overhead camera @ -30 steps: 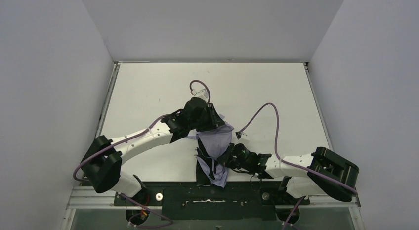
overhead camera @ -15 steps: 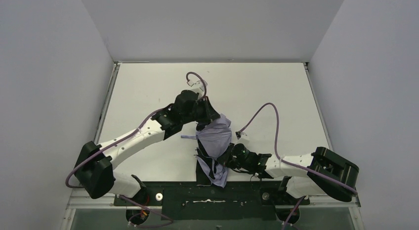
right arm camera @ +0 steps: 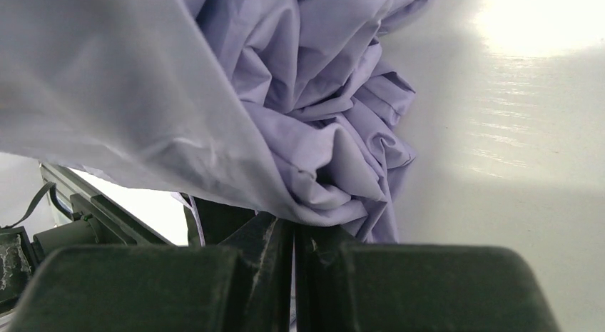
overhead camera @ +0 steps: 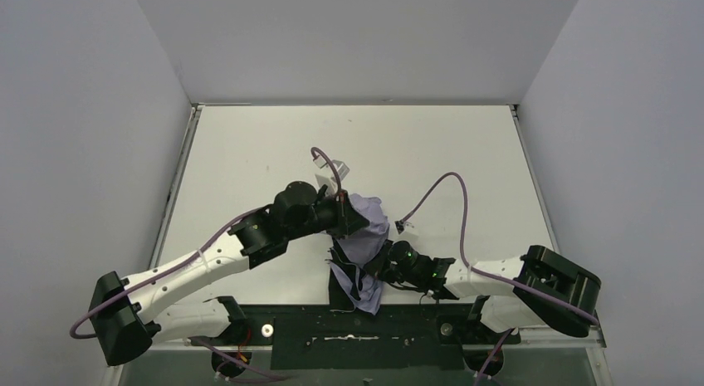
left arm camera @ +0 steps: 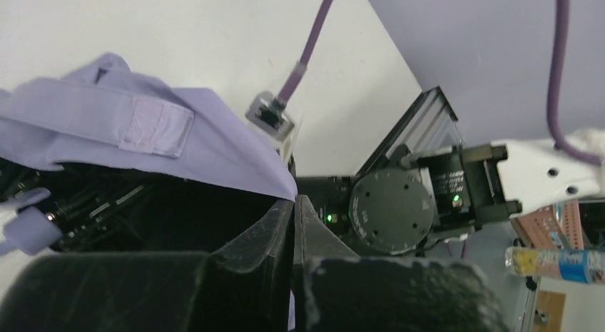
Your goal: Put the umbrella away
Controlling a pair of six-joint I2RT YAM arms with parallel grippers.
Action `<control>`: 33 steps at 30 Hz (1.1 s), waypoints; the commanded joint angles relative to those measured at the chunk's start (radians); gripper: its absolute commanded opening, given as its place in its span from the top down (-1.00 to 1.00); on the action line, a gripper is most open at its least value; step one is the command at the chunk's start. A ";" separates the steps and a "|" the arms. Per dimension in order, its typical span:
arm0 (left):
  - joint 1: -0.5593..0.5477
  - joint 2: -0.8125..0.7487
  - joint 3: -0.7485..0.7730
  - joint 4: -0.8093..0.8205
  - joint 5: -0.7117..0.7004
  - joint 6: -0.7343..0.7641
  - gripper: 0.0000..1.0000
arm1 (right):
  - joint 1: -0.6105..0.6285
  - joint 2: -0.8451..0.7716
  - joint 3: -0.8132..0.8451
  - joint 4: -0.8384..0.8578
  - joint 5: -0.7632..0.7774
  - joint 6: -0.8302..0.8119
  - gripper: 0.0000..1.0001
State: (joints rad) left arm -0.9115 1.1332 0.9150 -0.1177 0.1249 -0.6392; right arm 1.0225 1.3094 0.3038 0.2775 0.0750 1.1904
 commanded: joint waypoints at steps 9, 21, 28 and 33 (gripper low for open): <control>0.078 -0.096 -0.047 0.023 -0.075 -0.062 0.58 | 0.003 0.066 -0.004 -0.110 0.026 -0.045 1.00; 0.259 0.005 0.020 -0.071 -0.026 -0.200 -0.24 | 0.003 0.087 0.001 -0.101 0.025 -0.046 1.00; 0.261 0.077 -0.005 0.035 -0.001 -0.399 -0.69 | 0.004 0.099 0.001 -0.092 0.018 -0.045 1.00; 0.259 0.127 0.010 0.079 0.019 -0.530 -0.72 | 0.004 0.102 0.006 -0.093 0.016 -0.046 1.00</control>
State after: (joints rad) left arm -0.6544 1.2385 0.9031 -0.1368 0.0998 -1.0222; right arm 1.0225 1.3655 0.3279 0.3233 0.0631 1.1873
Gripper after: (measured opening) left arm 0.854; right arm 0.028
